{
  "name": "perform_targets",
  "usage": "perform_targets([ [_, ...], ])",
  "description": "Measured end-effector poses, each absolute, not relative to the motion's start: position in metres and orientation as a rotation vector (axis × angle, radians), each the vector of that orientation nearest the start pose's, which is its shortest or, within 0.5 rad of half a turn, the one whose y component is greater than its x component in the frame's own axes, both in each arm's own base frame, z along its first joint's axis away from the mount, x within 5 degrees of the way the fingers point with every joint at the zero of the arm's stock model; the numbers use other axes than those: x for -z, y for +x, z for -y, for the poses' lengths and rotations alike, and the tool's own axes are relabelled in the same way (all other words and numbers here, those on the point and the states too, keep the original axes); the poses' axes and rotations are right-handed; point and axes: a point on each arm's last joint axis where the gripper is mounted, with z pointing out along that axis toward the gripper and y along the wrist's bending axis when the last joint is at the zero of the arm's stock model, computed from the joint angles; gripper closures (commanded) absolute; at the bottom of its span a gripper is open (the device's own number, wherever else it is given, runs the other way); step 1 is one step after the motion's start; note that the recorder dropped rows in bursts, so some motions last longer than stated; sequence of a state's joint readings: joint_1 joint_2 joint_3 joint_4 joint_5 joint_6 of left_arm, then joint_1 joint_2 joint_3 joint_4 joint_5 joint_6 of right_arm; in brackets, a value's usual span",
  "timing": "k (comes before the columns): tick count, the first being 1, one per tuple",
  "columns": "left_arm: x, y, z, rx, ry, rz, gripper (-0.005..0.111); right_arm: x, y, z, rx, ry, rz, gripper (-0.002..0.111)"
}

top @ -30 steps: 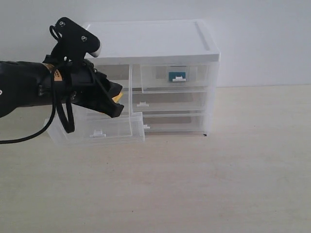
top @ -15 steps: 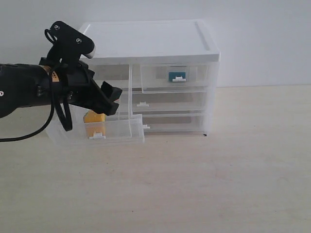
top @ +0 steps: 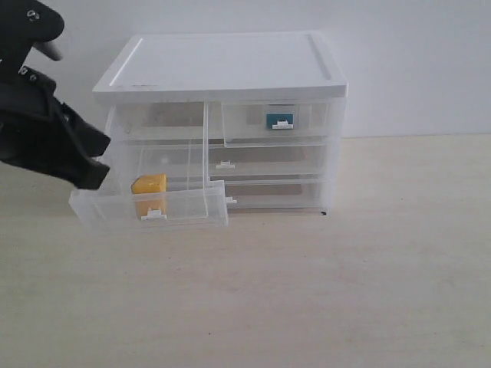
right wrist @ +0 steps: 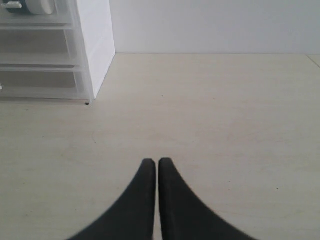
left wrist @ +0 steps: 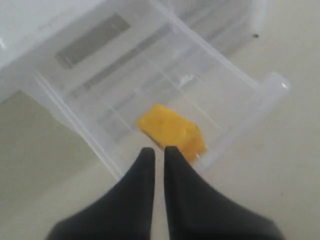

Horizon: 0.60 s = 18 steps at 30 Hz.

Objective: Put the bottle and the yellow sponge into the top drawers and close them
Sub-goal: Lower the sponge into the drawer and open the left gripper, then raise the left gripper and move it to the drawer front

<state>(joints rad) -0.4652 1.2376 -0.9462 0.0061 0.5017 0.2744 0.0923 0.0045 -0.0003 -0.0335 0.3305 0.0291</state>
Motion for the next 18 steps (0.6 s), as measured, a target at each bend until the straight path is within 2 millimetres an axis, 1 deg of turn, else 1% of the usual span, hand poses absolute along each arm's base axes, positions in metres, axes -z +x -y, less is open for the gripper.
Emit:
perform_targets([
  [3,-0.312,0.221,0.114,0.135,0.843,-2.242,0.103,-0.183,0.054,-0.004,-0.054,-0.078,-1.817,0.108],
  [5,-0.307,0.210,0.119,0.181,0.904,-2.322,0.103,-0.183,0.054,-0.004,-0.054,-0.078,-1.817,0.108],
  [6,-0.305,0.203,0.125,0.211,0.965,-2.347,0.103,-0.183,0.054,-0.004,-0.054,-0.078,-1.817,0.108],
  [12,-0.301,0.180,0.145,0.276,1.249,-2.320,0.103,-0.183,0.054,-0.004,-0.054,-0.078,-1.817,0.108],
  [15,-0.296,0.177,0.152,0.321,1.321,-2.322,0.103,-0.183,0.054,-0.004,-0.054,-0.078,-1.817,0.108],
  [18,-0.284,0.184,0.159,0.328,1.361,-2.340,0.103,-0.183,0.054,-0.004,-0.054,-0.078,-1.817,0.108],
])
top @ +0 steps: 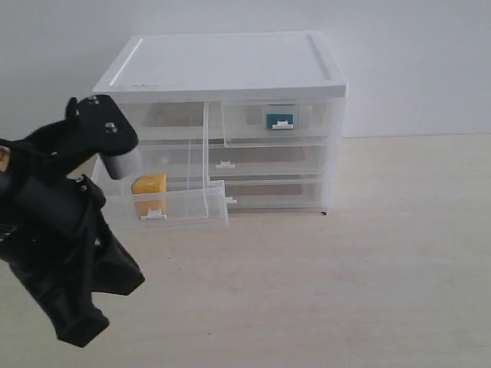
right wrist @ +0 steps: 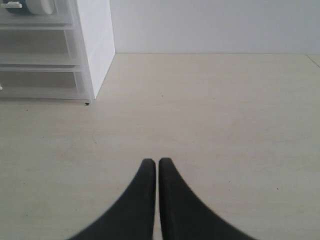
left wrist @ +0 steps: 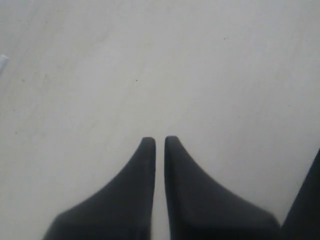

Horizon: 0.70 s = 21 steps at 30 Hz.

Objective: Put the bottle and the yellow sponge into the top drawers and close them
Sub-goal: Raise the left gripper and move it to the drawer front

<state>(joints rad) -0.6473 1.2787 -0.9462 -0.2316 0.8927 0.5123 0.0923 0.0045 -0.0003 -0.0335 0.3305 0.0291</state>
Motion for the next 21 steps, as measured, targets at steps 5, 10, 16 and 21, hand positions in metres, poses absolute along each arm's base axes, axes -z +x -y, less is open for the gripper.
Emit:
perform_targets([
  [5,-0.264,0.206,0.170,0.248,1.374,-2.314,0.103,-0.183,0.054,-0.004,-0.054,-0.078,-1.817,0.108],
  [10,-0.256,0.226,0.175,0.130,1.347,-2.275,0.103,-0.183,0.054,-0.004,-0.054,-0.078,-1.817,0.108],
  [16,-0.258,0.239,0.172,-0.020,1.296,-2.201,0.103,-0.183,0.054,-0.004,-0.054,-0.078,-1.817,0.108],
  [21,-0.262,0.247,0.170,-0.101,1.244,-2.137,0.103,-0.183,0.054,-0.004,-0.054,-0.078,-1.817,0.108],
])
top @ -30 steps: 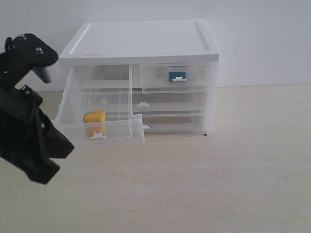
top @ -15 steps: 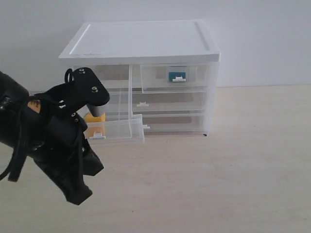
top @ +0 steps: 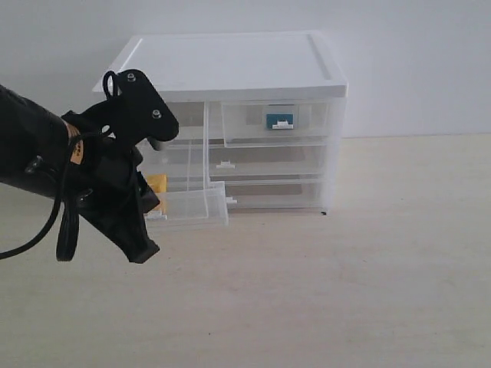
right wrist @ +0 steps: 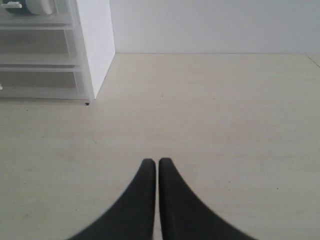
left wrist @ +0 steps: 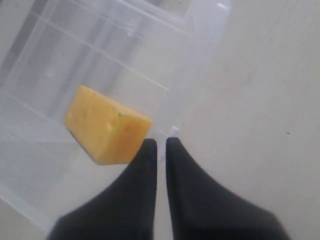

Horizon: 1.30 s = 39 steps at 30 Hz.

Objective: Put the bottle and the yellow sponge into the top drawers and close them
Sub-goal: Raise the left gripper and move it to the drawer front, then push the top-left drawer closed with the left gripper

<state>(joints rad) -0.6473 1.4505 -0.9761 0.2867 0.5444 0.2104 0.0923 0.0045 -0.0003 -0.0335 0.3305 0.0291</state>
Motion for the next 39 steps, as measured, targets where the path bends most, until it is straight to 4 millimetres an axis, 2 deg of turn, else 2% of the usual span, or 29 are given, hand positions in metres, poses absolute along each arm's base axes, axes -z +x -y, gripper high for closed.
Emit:
perform_targets([
  [9,-0.266,0.252,0.169,-0.154,1.219,-2.093,0.103,-0.183,0.054,-0.004,-0.054,-0.078,-1.817,0.108],
  [18,-0.283,0.239,0.165,-0.038,1.124,-2.175,0.103,-0.183,0.054,-0.004,-0.054,-0.078,-1.817,0.108],
  [21,-0.275,0.234,0.166,-0.018,1.212,-2.233,0.103,-0.183,0.054,-0.004,-0.054,-0.078,-1.817,0.108],
  [25,-0.260,0.239,0.173,-0.013,1.311,-2.264,0.103,-0.183,0.054,-0.004,-0.054,-0.078,-1.817,0.108],
  [33,-0.251,0.262,0.181,-0.123,1.329,-2.262,0.103,-0.183,0.054,-0.004,-0.054,-0.078,-1.817,0.108],
  [39,-0.247,0.268,0.181,-0.212,1.334,-2.264,0.103,-0.183,0.054,-0.004,-0.054,-0.078,-1.817,0.108],
])
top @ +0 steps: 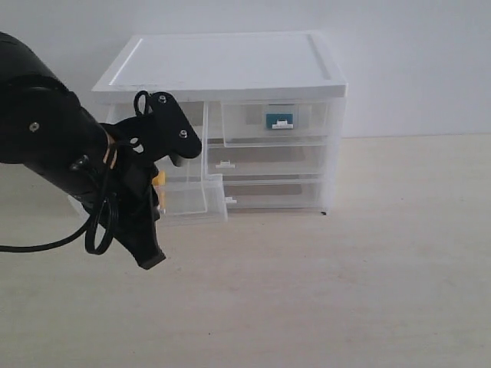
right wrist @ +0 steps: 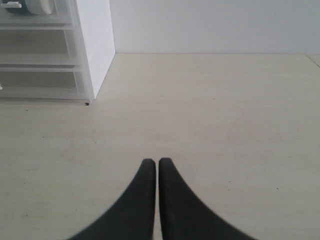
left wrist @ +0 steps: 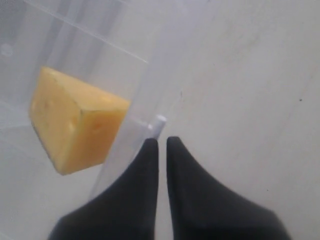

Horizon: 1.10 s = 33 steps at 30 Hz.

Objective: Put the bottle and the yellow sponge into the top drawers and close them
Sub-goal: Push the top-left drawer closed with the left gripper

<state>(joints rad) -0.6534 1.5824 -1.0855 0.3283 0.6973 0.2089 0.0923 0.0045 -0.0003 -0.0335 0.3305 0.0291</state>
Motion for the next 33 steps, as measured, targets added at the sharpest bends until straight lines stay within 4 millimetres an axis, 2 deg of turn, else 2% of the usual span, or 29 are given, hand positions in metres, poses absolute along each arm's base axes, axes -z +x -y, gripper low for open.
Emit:
perform_targets([
  [11,-0.248,0.269,0.180,-0.313,1.342,-2.230,0.103,-0.183,0.054,-0.004,-0.054,-0.078,-1.817,0.108],
  [19,-0.248,0.268,0.169,-0.445,1.308,-2.305,0.103,-0.183,0.054,-0.004,-0.054,-0.078,-1.817,0.108],
  [25,-0.274,0.275,0.158,-0.575,1.295,-2.135,0.103,-0.183,0.054,-0.004,-0.054,-0.078,-1.817,0.108],
  [33,-0.279,0.275,0.162,-0.489,1.258,-2.104,0.103,-0.183,0.054,-0.004,-0.054,-0.078,-1.817,0.108],
])
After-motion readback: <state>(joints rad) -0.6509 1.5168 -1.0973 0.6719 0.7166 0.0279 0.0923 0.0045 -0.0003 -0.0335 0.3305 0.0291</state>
